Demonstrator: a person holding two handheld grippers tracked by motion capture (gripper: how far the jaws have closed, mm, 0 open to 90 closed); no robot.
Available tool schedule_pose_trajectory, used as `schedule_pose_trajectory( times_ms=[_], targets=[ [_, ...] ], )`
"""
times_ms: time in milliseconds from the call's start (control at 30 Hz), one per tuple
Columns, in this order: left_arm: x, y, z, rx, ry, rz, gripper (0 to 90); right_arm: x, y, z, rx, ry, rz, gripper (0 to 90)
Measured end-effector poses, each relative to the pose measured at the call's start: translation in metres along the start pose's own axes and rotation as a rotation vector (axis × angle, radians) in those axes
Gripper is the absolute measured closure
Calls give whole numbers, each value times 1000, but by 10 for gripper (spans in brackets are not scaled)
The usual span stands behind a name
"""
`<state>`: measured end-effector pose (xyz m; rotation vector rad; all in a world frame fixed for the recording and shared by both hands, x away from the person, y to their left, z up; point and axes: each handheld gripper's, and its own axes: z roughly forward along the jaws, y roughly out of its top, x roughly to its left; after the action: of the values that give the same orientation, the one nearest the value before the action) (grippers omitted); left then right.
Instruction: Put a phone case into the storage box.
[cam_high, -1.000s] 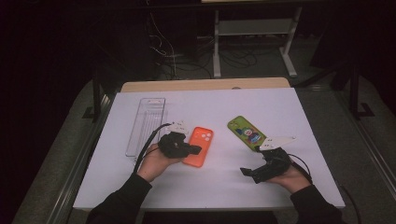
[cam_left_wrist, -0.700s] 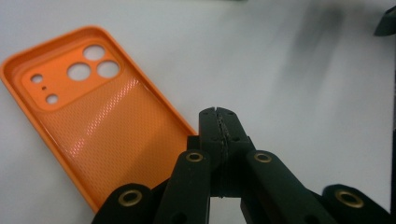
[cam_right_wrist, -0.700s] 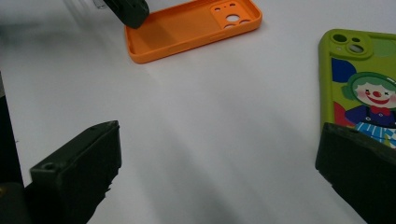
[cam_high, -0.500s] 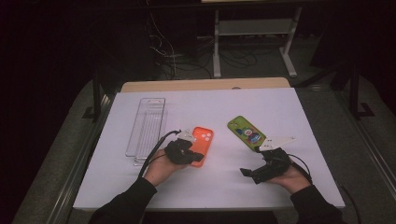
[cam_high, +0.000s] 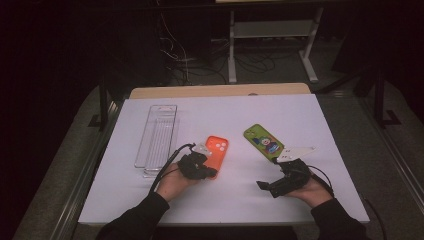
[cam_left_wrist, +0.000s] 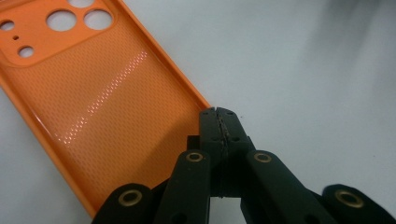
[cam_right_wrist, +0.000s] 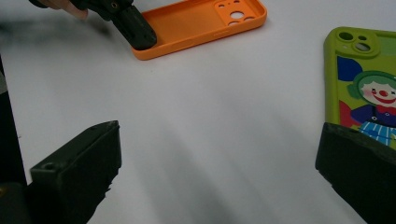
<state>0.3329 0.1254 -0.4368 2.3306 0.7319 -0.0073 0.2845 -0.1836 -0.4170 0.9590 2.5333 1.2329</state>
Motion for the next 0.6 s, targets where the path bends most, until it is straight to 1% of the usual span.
schedule_pose_trajectory(
  times_ms=[100, 133, 200, 233, 300, 333, 367, 400, 433, 467, 500, 567, 600],
  targets=[
    [0, 0, 1, 1, -4, -4, 899, 0, 0, 0, -2, 2, 0, 0],
    [1, 0, 0, 10, -7, 5, 899, 0, 0, 0, -1, 2, 3, 0],
    [1, 1, 1, 10, -10, 3, 900, 0, 0, 0, -3, 2, -8, 0],
    [-1, 1, 3, 0, -18, -13, 899, 0, 0, 0, -3, 2, -8, 0],
    [-1, 2, 5, -8, -24, -15, 900, 0, 0, 0, -1, 3, -9, 0],
    [-1, 3, 4, 6, -25, -5, 900, 0, 0, 0, 0, 4, -5, 0],
    [0, 4, 5, 8, -31, 5, 900, 0, 0, 0, 0, 4, -6, 0],
    [-2, 4, 7, -12, -32, -20, 900, 1, 1, 0, 0, 4, -5, 0],
    [-2, 4, 8, -8, -37, -21, 900, 1, 1, 0, 2, 5, 4, 0],
    [-2, 5, 9, -9, -39, -11, 899, 1, 1, 0, 3, 5, 4, 0],
    [-3, 6, 9, -6, -45, -25, 900, 1, 1, 0, 3, 4, 3, 0],
    [-3, 8, 12, -16, -53, -28, 900, 1, 1, 0, 3, 5, 3, 0],
    [-3, 9, 13, -14, -56, -36, 900, 1, 1, 0, 4, 6, 1, 0]
  ],
)
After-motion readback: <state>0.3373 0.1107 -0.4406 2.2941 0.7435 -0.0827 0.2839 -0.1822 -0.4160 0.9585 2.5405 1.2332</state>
